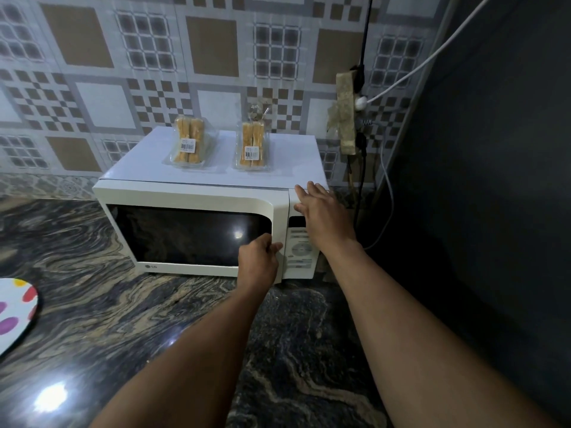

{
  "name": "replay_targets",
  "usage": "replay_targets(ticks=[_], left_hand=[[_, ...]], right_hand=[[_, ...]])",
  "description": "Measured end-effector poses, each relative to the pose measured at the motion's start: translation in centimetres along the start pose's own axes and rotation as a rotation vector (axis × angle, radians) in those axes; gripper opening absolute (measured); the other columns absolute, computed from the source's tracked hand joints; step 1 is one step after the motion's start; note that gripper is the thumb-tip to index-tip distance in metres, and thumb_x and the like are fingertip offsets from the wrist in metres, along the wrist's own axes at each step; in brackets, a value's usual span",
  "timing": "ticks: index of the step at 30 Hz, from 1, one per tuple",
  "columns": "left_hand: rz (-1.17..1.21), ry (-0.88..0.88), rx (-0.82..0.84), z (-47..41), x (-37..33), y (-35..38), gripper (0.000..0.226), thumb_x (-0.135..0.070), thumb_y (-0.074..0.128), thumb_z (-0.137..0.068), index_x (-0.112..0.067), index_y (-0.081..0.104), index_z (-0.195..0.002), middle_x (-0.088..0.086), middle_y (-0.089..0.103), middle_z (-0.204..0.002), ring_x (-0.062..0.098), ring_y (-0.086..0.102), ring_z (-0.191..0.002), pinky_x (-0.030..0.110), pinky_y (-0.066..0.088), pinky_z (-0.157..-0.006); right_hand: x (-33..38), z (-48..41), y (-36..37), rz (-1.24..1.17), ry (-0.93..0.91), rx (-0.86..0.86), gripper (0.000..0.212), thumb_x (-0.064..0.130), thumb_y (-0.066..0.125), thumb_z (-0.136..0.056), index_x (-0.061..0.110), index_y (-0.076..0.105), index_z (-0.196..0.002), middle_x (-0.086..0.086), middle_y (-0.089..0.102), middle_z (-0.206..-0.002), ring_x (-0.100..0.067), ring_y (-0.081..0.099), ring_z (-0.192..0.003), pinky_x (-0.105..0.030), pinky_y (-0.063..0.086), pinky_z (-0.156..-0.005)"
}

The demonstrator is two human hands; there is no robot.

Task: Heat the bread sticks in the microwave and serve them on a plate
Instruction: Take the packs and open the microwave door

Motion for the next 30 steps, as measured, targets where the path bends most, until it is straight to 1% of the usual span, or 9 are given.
replay_targets(ticks=[5,9,11,15,17,20,24,27,30], left_hand=[[0.009,0.016,-0.003,1.3,0.7,-0.8,0.041,-0.018,0.069,-0.093,-0.009,0.043,-0.062,0.011,0.050,-0.052,0.028,0.052,-0.054,0.030,0.036,-0.054],[-0.004,0.021,0.024,1.4,0.3,-0.8,0.044,-0.018,0.068,-0.095,-0.013,0.040,-0.062,0.001,0.040,-0.051,0.031,0.054,-0.060,0.029,0.033,-0.054],[-0.008,0.011,0.050,1.4,0.5,-0.7,0.039,-0.019,0.065,-0.096,-0.009,0.045,-0.065,0.002,0.047,-0.055,0.027,0.054,-0.058,0.031,0.039,-0.056],[-0.127,0.032,0.058,2.7,0.1,-1.5,0.030,-0.031,0.061,-0.097,-0.011,0.055,-0.076,0.011,0.063,-0.067,0.037,0.063,-0.069,0.042,0.052,-0.061],[-0.281,0.076,-0.034,3.7,-1.1,-3.5,0.024,-0.038,0.055,-0.097,-0.019,0.064,-0.085,0.006,0.070,-0.076,0.034,0.066,-0.072,0.038,0.054,-0.063],[-0.425,0.179,-0.293,3.8,-3.9,-6.9,0.022,-0.032,0.049,-0.098,-0.018,0.063,-0.089,0.005,0.068,-0.086,0.032,0.061,-0.080,0.034,0.040,-0.061],[-0.391,0.309,-0.415,2.4,-7.3,-8.0,0.025,-0.027,0.046,-0.100,-0.016,0.060,-0.118,0.010,0.060,-0.115,0.030,0.051,-0.105,0.040,0.040,-0.083],[-0.481,0.275,-0.173,1.1,-7.7,-6.9,0.045,-0.038,0.030,-0.107,-0.024,0.047,-0.146,0.010,0.045,-0.152,0.028,0.035,-0.143,0.046,0.032,-0.113],[-0.517,0.221,-0.005,1.2,-6.9,-7.0,0.050,-0.045,0.020,-0.107,-0.033,0.035,-0.154,0.004,0.027,-0.164,0.021,0.012,-0.154,0.053,0.016,-0.123]], right_hand=[[0.1,0.0,-0.1,-0.035,0.024,0.027,0.046,0.016,0.046,-0.104,0.009,0.039,-0.150,-0.015,0.040,-0.152,-0.028,0.029,-0.144,-0.036,0.023,-0.114],[-0.2,0.0,-0.2,-0.014,0.020,0.107,0.050,0.007,0.039,-0.106,0.012,0.030,-0.154,-0.014,0.026,-0.161,-0.026,0.017,-0.150,-0.038,0.019,-0.118],[-0.3,-0.1,-0.2,-0.010,0.020,0.118,0.055,0.001,0.038,-0.103,0.014,0.026,-0.155,-0.013,0.022,-0.162,-0.026,0.015,-0.151,-0.038,0.017,-0.119],[-0.4,-0.2,-0.1,0.012,0.023,0.138,0.069,-0.011,0.039,-0.096,0.016,0.021,-0.157,-0.012,0.018,-0.164,-0.025,0.013,-0.151,-0.038,0.018,-0.119],[-0.4,-0.1,-0.3,0.013,0.023,0.136,0.076,-0.015,0.039,-0.091,0.017,0.020,-0.157,-0.010,0.017,-0.164,-0.024,0.013,-0.151,-0.038,0.019,-0.119],[-0.2,0.1,-0.5,-0.003,0.018,0.133,0.078,-0.014,0.040,-0.089,0.016,0.020,-0.158,-0.011,0.016,-0.164,-0.024,0.012,-0.151,-0.040,0.018,-0.118],[-0.2,0.2,-0.4,0.023,0.005,0.170,0.074,-0.007,0.046,-0.091,0.013,0.019,-0.158,-0.013,0.015,-0.164,-0.026,0.011,-0.151,-0.044,0.020,-0.119],[0.1,0.2,-0.8,0.052,0.006,0.199,0.070,0.001,0.045,-0.093,0.013,0.020,-0.157,-0.012,0.017,-0.163,-0.027,0.014,-0.150,-0.046,0.022,-0.118],[0.6,0.4,-1.3,0.035,0.040,0.219,0.065,0.006,0.040,-0.096,0.012,0.020,-0.157,-0.011,0.016,-0.164,-0.026,0.014,-0.150,-0.047,0.019,-0.119]])
Point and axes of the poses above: each hand's wrist, its own z-axis away from the middle knuckle, its own y-axis out of the palm, x = y × z, the point moved 5 cm from there along -z, towards the middle knuckle
